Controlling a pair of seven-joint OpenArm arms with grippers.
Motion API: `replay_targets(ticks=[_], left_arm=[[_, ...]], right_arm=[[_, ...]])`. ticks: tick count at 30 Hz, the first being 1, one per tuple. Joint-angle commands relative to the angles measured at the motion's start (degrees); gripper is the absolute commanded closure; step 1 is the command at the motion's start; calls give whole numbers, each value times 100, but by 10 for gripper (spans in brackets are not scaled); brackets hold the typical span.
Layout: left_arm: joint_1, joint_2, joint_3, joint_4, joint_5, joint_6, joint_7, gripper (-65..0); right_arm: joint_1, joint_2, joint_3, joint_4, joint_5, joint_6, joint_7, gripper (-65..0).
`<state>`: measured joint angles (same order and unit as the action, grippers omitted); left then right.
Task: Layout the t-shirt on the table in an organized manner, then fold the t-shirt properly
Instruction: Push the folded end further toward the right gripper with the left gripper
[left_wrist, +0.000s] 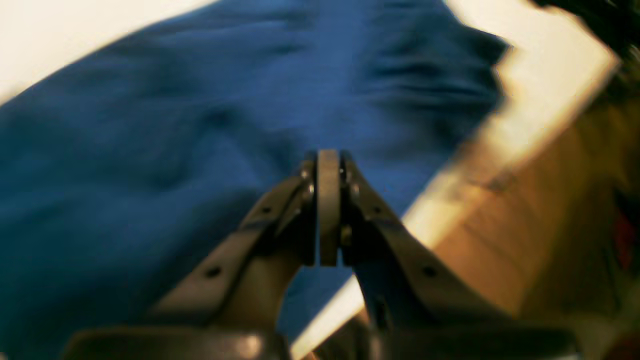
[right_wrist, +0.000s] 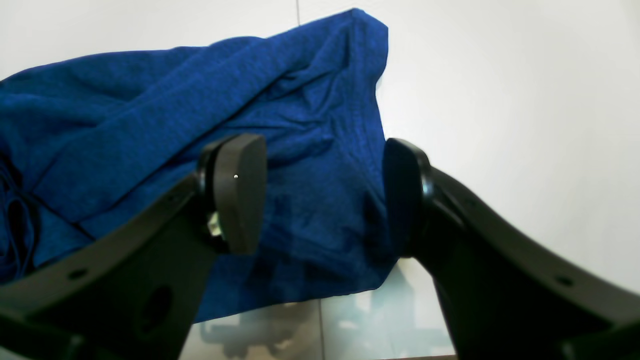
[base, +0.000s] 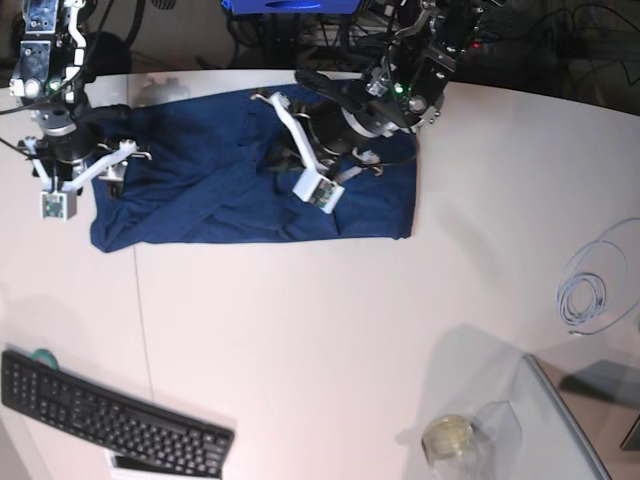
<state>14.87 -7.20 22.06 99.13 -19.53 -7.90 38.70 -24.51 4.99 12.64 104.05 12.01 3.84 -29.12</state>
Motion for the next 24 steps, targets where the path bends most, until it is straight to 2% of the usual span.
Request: replay_targets(ticks=[1,4,8,19,24], left_arm=[[55,4,-215,104,-21,-32,-85,0],[170,-40,-655,43,225,-32,-94,0],[170,-23,-672,-124,735,-32,-103,0],[135,250,-655,-713,779,-58,-120,0],[64,294,-4,-713,779,-58,-103,0]], right_arm=[[12,41,32,87,25,-1,121,-350],[12,41,32,87,25,-1,121,-350],[12,41,32,87,25,-1,121,-350],[20,41,32,79,25,-1,121,-350],[38,41,32,79,25,-1,121,-350]])
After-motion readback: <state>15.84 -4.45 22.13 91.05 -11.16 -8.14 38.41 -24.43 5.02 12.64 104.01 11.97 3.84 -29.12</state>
